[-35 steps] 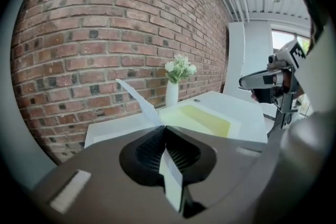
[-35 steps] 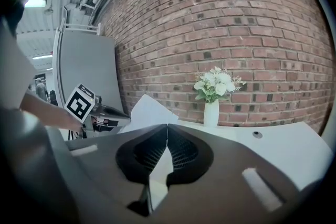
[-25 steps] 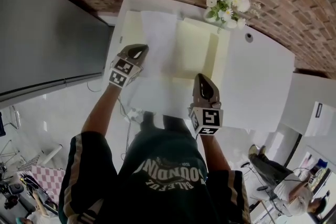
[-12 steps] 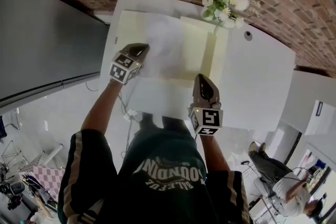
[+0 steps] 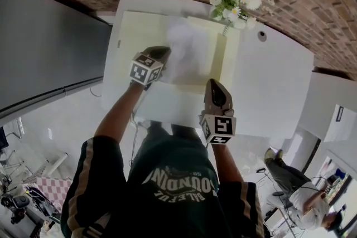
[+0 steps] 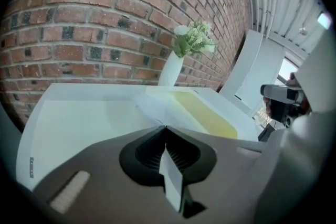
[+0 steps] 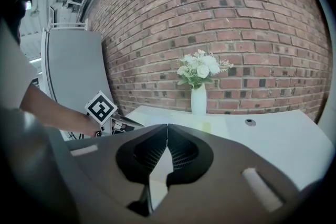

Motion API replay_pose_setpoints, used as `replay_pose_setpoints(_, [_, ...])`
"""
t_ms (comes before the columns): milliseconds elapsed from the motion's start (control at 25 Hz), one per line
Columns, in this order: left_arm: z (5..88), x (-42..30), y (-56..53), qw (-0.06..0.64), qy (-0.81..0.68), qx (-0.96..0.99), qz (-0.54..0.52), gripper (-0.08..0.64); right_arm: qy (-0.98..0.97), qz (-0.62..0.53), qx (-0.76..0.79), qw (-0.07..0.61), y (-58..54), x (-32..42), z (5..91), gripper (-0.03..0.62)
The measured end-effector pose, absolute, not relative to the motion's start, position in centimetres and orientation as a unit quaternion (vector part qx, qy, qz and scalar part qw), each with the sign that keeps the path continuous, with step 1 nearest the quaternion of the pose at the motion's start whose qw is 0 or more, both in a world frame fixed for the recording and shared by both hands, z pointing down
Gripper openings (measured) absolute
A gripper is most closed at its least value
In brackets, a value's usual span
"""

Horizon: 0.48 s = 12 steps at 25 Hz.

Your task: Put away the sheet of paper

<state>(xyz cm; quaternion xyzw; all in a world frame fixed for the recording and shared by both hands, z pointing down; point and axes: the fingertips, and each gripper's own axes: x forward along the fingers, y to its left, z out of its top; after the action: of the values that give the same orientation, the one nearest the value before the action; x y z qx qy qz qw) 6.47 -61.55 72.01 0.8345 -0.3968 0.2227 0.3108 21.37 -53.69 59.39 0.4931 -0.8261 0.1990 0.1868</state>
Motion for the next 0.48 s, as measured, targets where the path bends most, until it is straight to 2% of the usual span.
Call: replay_pose_setpoints(480, [75.5,12.1,-62.4,0.371,-0.37,0.802,0.289,0.02,-0.819,0.213,0.5,0.186,-53.8,23.9,60.0,-0.014])
